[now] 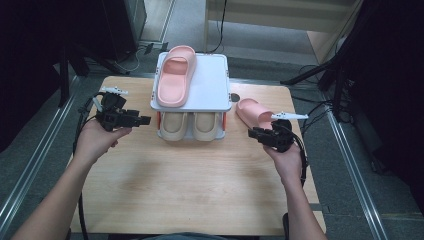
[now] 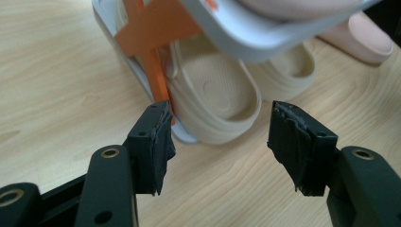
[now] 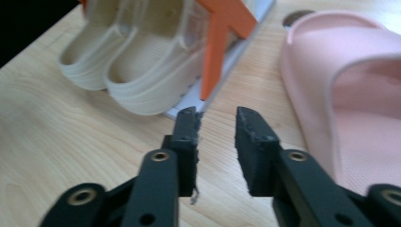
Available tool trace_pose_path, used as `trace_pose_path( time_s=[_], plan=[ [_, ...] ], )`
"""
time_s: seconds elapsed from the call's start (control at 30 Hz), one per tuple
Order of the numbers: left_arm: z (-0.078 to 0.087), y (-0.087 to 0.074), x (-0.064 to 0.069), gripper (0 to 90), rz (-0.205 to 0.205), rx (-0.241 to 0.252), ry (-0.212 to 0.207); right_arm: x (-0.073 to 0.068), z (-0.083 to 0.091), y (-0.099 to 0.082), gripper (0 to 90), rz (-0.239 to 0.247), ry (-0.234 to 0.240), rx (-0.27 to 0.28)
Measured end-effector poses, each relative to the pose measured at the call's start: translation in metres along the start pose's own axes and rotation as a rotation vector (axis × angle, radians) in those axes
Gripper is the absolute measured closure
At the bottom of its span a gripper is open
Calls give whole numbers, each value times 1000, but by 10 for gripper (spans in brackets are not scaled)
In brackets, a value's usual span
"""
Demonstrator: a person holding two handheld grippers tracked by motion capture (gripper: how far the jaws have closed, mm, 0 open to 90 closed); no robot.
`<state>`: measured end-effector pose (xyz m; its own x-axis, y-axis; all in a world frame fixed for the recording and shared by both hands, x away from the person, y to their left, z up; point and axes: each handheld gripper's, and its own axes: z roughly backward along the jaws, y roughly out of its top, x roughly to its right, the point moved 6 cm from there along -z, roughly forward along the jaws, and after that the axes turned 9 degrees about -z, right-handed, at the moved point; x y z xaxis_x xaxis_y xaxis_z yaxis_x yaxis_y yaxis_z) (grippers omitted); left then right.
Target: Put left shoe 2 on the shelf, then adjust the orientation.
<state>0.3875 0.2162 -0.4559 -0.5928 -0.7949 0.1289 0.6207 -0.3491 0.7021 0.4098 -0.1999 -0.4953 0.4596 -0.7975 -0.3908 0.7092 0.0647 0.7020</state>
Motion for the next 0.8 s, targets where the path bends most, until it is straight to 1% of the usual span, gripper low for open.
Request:
trace_pose_path(
  time_s=[0.1,0.17,0.23,0.27,0.37,0.5,0.63,0.73,0.77,0.8],
  plan=[
    [-2,-8,1,399,6,6,-1,11,-2,3,804,-15,-29,9],
    [-2,-13,2,397,4,10,1,18,-2,5,846,-11,-46,19],
    [-3,-18,4,397,-3,16,7,25,-2,7,869,-14,-52,26],
    [-3,-19,5,397,-6,19,11,29,-2,8,880,-26,-53,26],
    [-3,-23,8,396,-16,30,14,41,-4,9,883,-38,-70,25],
    [-5,-29,13,394,-35,36,20,49,-7,10,883,-28,-88,21],
    [-7,-37,19,389,-44,38,17,54,-13,10,883,-8,-103,1],
    [-6,-43,22,388,-63,36,31,58,-15,10,879,-9,-113,-8],
    [-6,-44,23,388,-66,39,29,61,-16,10,873,-12,-120,-12],
    [-6,-45,23,387,-60,43,28,63,-17,10,872,-16,-126,-16]
  ],
)
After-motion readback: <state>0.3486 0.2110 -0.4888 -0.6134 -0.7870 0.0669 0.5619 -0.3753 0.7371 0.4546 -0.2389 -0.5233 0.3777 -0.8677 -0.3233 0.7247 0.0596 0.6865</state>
